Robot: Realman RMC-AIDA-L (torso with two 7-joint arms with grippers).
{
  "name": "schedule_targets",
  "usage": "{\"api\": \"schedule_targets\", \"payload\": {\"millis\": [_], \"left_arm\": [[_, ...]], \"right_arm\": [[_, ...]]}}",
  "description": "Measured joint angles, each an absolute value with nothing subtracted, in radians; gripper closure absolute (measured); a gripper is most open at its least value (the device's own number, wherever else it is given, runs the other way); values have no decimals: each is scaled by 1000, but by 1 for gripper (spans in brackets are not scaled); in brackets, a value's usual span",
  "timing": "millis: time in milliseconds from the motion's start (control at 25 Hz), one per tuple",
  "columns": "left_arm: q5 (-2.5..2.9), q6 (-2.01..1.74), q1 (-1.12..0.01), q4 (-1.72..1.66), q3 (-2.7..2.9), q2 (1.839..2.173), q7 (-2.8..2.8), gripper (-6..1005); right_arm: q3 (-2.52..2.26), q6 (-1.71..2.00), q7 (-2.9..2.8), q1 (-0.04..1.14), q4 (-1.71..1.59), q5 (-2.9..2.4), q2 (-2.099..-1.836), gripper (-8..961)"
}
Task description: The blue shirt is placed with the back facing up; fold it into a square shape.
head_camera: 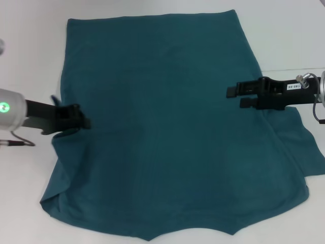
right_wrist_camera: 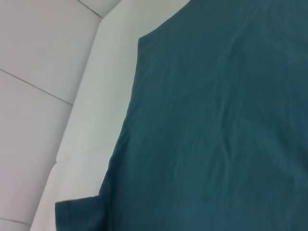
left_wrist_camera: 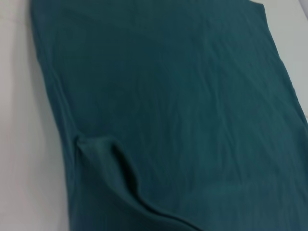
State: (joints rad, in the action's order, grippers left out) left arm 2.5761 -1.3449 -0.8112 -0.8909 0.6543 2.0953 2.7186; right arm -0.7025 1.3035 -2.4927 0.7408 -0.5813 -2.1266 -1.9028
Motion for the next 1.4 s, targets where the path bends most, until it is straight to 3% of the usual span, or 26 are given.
{"api": "schedule_targets", "payload": {"millis": [720, 1000, 1400], "left_arm": [[2574, -1203, -878, -754, 736, 2113, 2730, 979], [2569, -1204, -874, -736, 747, 2100, 2721, 971], [2405, -1258, -786, -823, 738, 2096, 2687, 575]], "right_arm": [[-709, 1303, -2491, 739, -579, -2128, -1902, 284], [-708, 1302, -2483, 736, -578, -2129, -1902, 284], [-707, 1301, -2445, 735, -580, -2129, -1902, 284]]}}
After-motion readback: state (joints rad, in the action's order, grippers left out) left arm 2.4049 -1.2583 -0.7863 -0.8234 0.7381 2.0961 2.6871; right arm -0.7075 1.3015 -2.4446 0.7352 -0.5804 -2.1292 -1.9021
